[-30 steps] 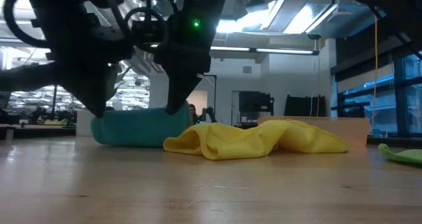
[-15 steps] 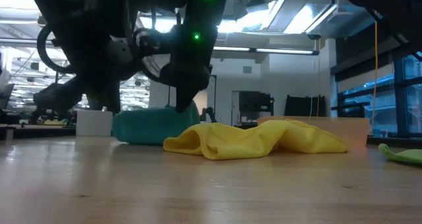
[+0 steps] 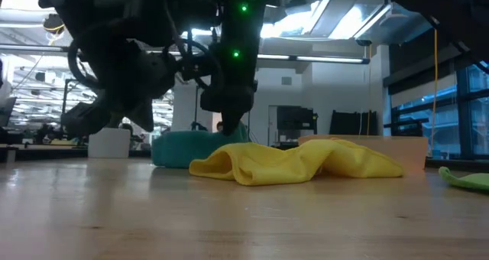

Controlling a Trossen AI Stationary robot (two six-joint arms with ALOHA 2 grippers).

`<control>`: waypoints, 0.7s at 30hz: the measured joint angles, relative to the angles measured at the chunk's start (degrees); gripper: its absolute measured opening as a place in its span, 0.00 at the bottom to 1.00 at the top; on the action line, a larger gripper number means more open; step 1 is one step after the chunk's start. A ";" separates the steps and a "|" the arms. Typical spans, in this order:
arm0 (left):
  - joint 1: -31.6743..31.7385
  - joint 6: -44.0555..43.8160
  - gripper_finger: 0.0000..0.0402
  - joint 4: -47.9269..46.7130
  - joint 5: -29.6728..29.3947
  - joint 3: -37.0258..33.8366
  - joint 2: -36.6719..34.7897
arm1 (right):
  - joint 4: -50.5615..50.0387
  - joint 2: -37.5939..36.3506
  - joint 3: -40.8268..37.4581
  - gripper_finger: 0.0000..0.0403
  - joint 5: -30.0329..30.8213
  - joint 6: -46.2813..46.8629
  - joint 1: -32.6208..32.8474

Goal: Roll microfiber towels into tight, uniform cylinder then place into a basket
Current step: Roll the blue microfiber towel

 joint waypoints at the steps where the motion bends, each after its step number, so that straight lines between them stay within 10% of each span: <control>1: 0.21 0.53 0.00 0.31 -0.03 0.00 0.00 | -0.04 0.00 0.02 0.01 0.00 0.35 -0.14; 21: -3.29 -9.86 0.00 -12.91 0.71 0.00 -6.73 | 0.11 -0.02 0.02 0.01 -0.15 1.30 -1.57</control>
